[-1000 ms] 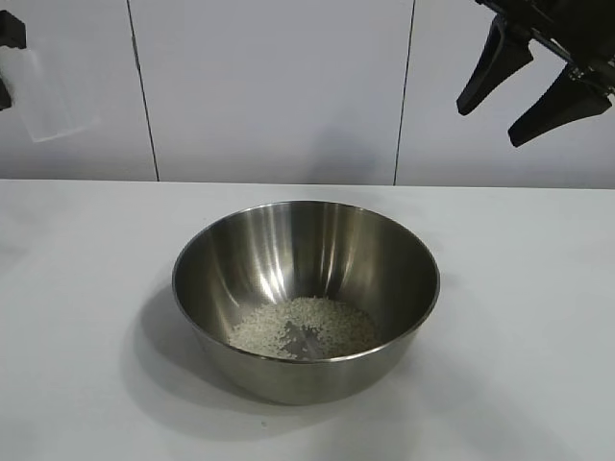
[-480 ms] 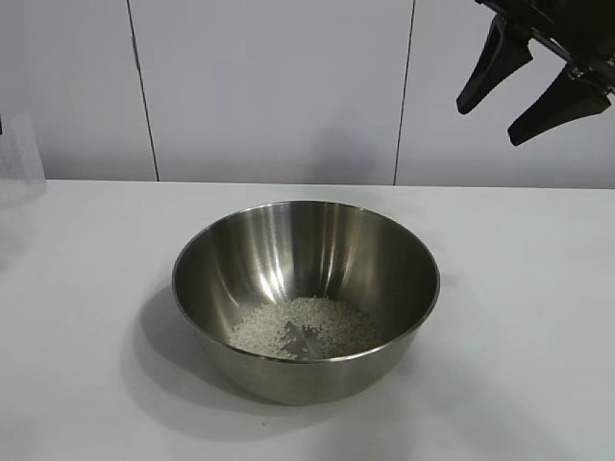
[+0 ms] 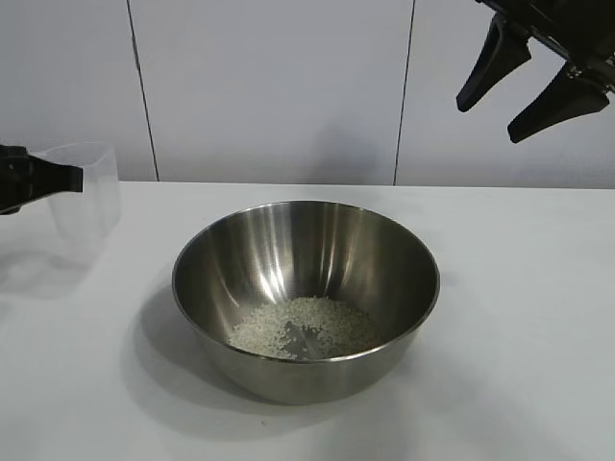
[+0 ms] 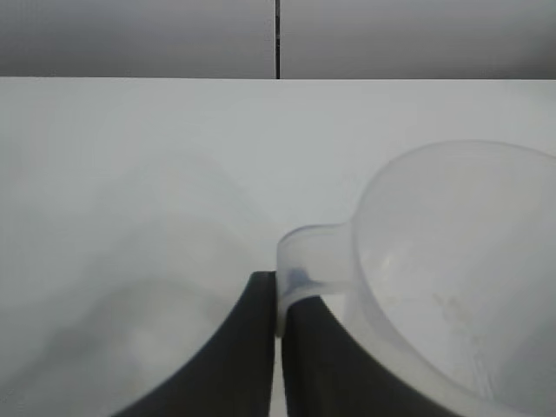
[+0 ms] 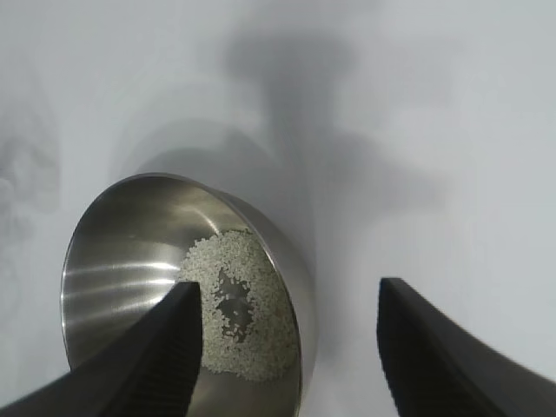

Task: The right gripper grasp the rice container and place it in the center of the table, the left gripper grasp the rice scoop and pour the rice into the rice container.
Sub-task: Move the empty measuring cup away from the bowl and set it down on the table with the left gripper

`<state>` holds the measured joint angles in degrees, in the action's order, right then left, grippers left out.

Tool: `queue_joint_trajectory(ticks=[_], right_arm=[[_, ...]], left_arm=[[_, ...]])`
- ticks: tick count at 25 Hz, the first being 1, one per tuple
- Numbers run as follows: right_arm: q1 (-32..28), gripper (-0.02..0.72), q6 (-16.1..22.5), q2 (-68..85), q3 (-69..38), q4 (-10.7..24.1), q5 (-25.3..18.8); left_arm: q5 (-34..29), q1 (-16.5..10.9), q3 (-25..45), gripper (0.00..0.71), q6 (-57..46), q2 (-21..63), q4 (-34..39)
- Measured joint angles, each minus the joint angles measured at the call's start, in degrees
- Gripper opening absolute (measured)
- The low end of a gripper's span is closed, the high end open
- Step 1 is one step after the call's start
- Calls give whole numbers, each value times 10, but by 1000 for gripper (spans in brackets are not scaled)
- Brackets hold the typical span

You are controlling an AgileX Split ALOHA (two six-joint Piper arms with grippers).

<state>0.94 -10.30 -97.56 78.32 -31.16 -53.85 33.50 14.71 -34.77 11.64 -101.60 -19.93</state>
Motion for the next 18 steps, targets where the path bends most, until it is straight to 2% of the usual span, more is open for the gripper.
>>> queue_joint_trajectory(ticks=[6, 13, 18], right_arm=[[0, 409, 0, 0, 0, 0, 0], [0, 409, 0, 0, 0, 0, 1], [0, 409, 0, 0, 0, 0, 1]], left_arm=[[63, 1, 0, 8, -72, -58, 70], [139, 1, 40, 8, -83, -94, 156], [209, 3, 70, 8, -86, -106, 160]])
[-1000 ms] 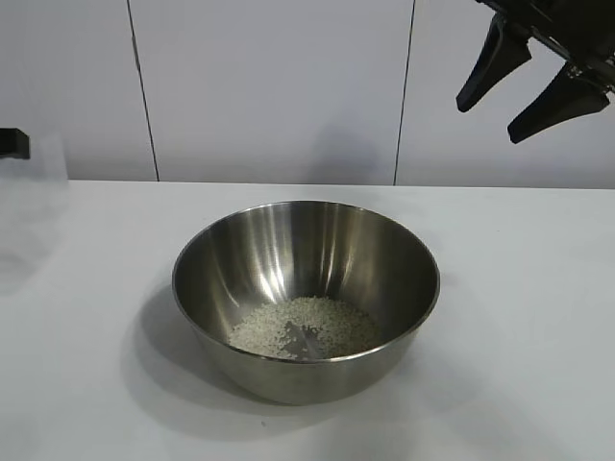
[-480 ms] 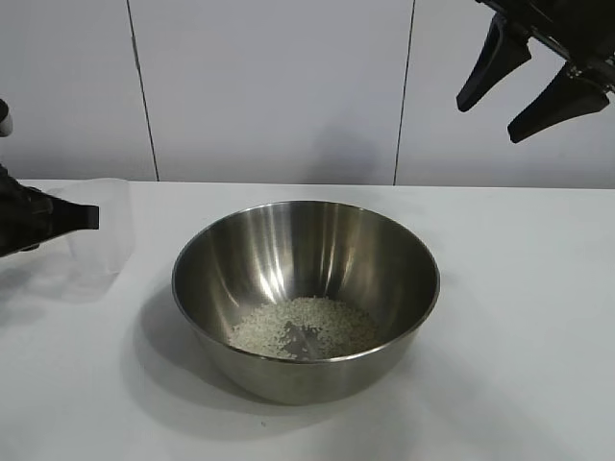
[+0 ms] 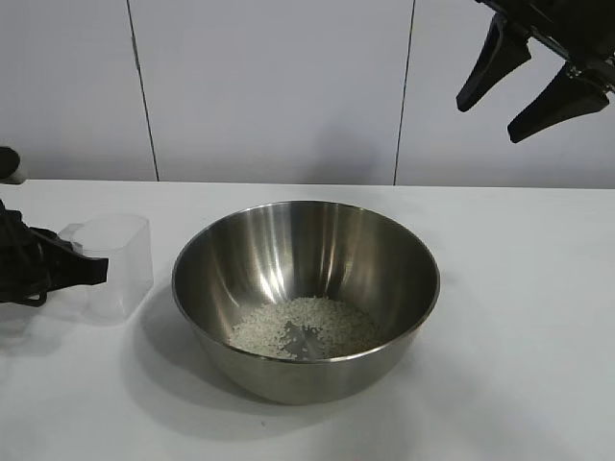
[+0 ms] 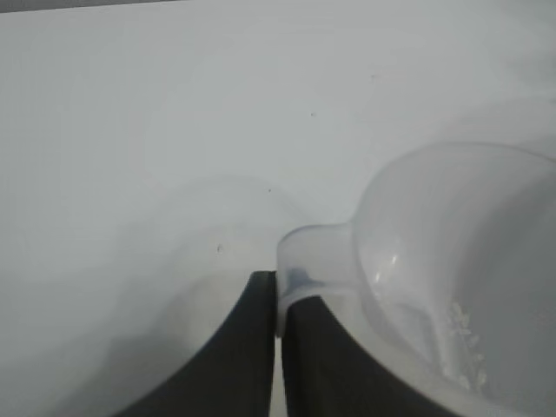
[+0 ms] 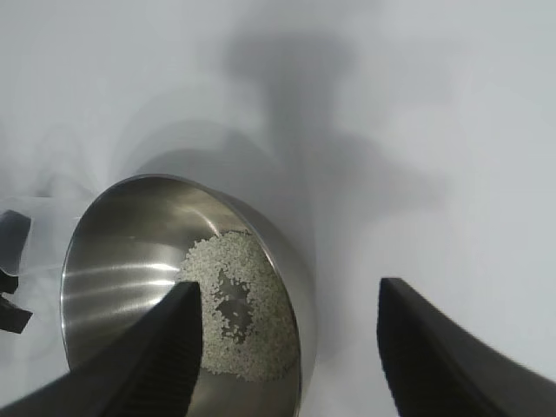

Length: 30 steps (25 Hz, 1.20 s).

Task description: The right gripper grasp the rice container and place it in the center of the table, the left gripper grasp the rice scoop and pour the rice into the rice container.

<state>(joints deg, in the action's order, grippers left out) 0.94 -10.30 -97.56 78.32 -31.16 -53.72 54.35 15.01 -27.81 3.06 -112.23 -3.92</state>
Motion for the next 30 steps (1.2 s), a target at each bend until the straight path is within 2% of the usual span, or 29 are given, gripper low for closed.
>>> queue_joint_trajectory(ticks=[5, 8, 10, 15, 17, 20, 24, 30], right_arm=[[0, 409, 0, 0, 0, 0, 0], [0, 409, 0, 0, 0, 0, 1], [0, 409, 0, 0, 0, 0, 1], [0, 409, 0, 0, 0, 0, 1], [0, 409, 0, 0, 0, 0, 1], [0, 409, 0, 0, 0, 0, 1], [0, 409, 0, 0, 0, 0, 1], [0, 409, 0, 0, 0, 0, 1]], left_arm=[[6, 0, 4, 11, 2, 0, -1], [-11, 0, 4, 48, 3, 0, 6], [-20, 0, 4, 99, 9, 0, 13], [-31, 0, 5, 288, 22, 0, 14], [-33, 0, 13, 322, 24, 0, 14], [-43, 0, 35, 340, 25, 2, 10], [-51, 0, 69, 344, 20, 22, -35], [-119, 0, 72, 344, 4, 139, -77]])
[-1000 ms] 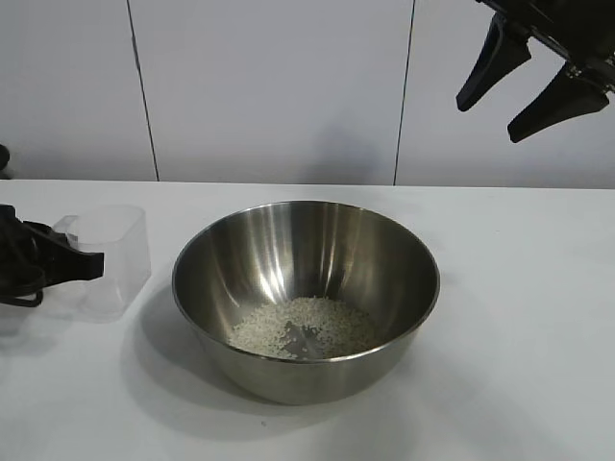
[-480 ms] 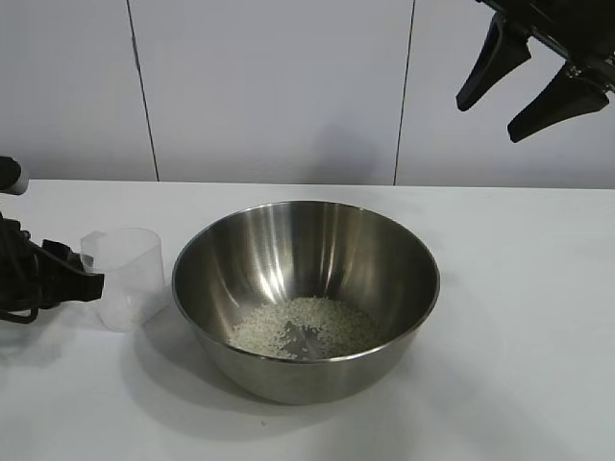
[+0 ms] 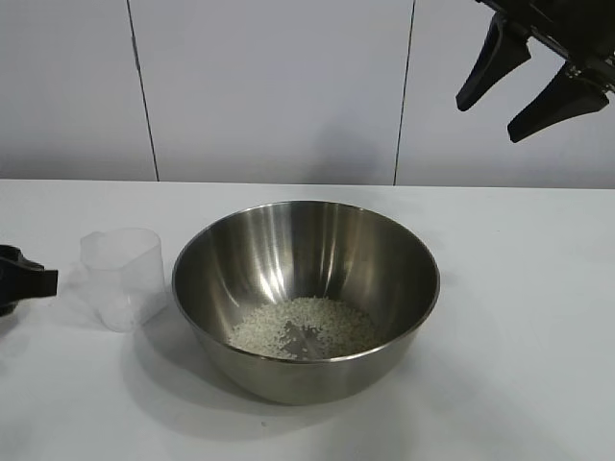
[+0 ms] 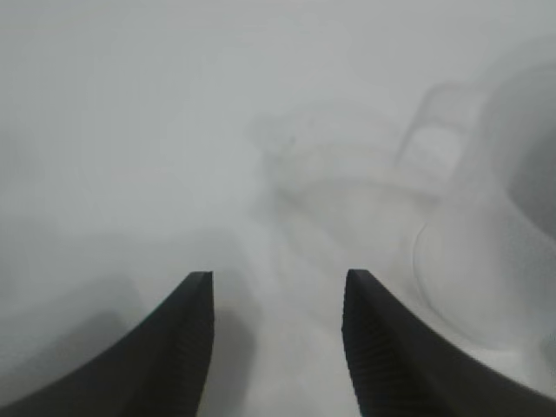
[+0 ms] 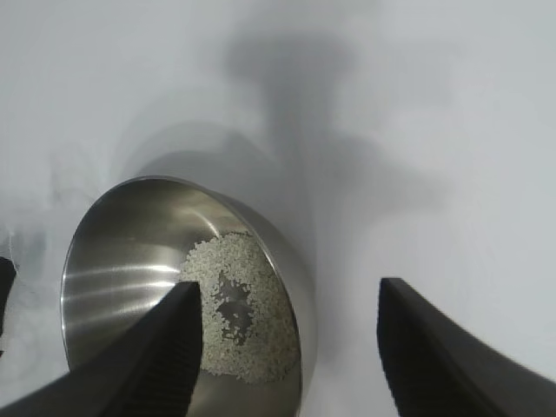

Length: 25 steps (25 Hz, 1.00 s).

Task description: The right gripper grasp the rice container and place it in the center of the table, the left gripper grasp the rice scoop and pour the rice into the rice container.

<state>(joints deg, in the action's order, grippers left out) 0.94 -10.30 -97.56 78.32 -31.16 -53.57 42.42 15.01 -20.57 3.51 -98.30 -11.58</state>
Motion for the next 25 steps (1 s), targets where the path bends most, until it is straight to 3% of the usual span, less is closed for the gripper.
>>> queue_joint_trajectory(ticks=[3, 9, 16, 21, 25], right_arm=[[0, 409, 0, 0, 0, 0, 0], [0, 409, 0, 0, 0, -1, 0], [0, 409, 0, 0, 0, -1, 0], [0, 409, 0, 0, 0, -1, -5], [0, 409, -3, 0, 0, -1, -27]], left_arm=[[-79, 0, -25, 345, -2, 74, -1], [-396, 3, -197, 345, -2, 188, 11], [-794, 64, -467, 345, -2, 133, 27], [-931, 98, -587, 345, -25, 37, 23], [-954, 99, -629, 345, -43, -21, -8]])
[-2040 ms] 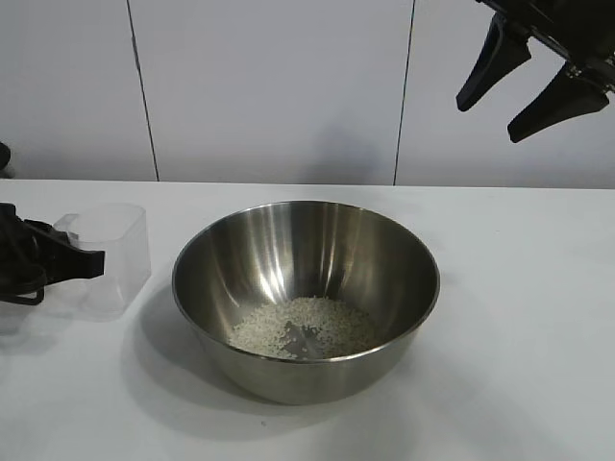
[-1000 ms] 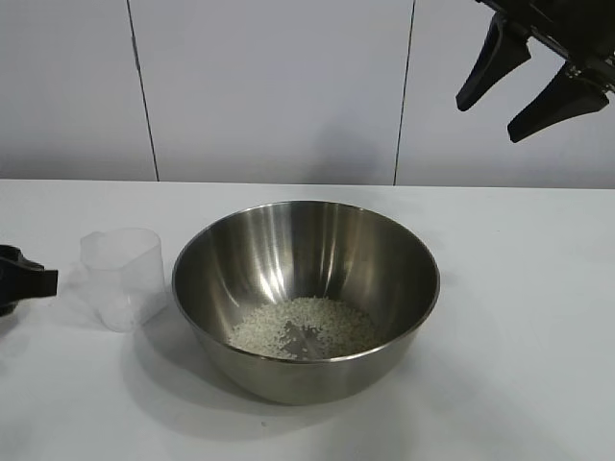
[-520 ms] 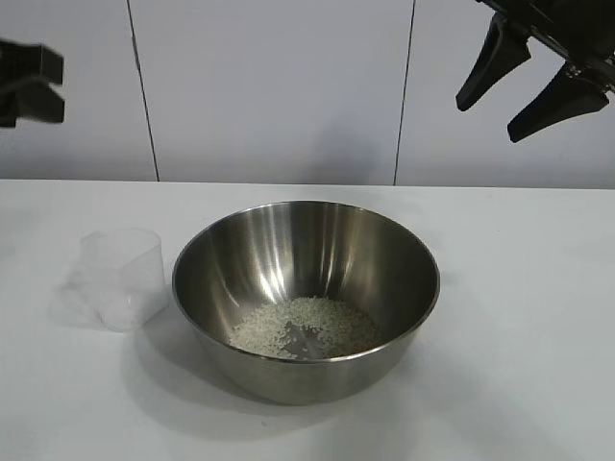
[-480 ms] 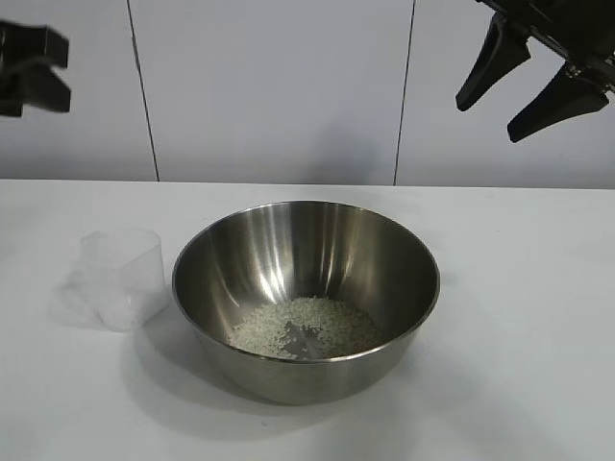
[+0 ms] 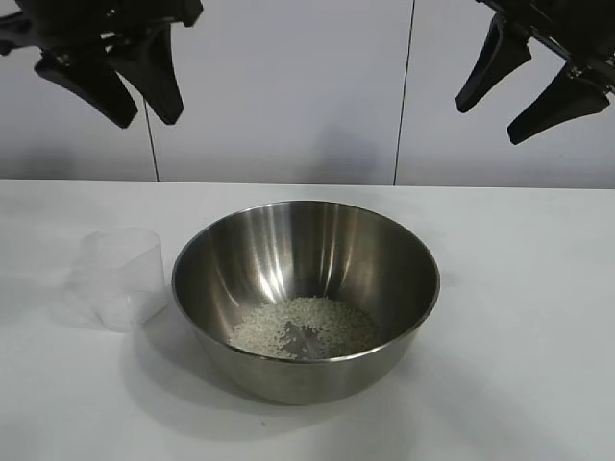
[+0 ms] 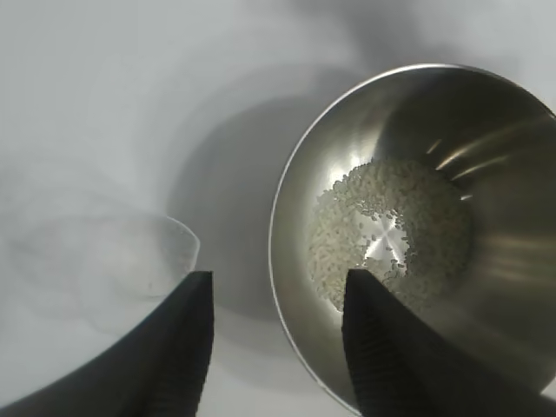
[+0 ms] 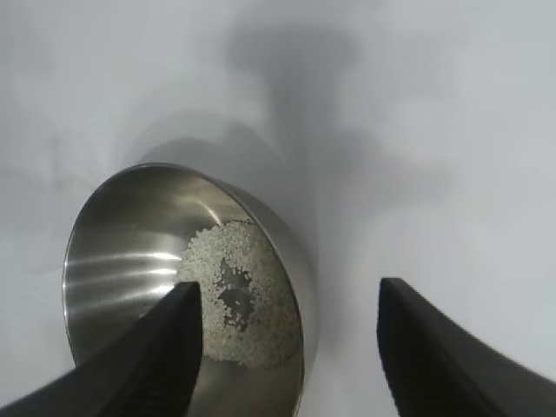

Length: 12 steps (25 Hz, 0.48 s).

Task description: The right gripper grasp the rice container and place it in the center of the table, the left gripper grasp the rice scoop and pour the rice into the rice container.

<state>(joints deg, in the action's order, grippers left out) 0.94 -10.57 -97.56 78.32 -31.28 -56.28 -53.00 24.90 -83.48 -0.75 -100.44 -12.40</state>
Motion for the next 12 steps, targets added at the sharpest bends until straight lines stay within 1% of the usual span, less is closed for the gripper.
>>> queue_joint_trajectory(ticks=[3, 6, 10, 12], right_arm=[[6, 409, -5, 0, 0, 0, -12], [12, 409, -9, 0, 0, 0, -16], [13, 409, -10, 0, 0, 0, -21], [13, 409, -10, 0, 0, 0, -22]], left_arm=[[-3, 0, -18, 345, -2, -18, -42], [-7, 0, -27, 351, -2, -22, -67], [-10, 0, -38, 403, 7, -22, -80], [-10, 0, -40, 416, 7, -22, -82]])
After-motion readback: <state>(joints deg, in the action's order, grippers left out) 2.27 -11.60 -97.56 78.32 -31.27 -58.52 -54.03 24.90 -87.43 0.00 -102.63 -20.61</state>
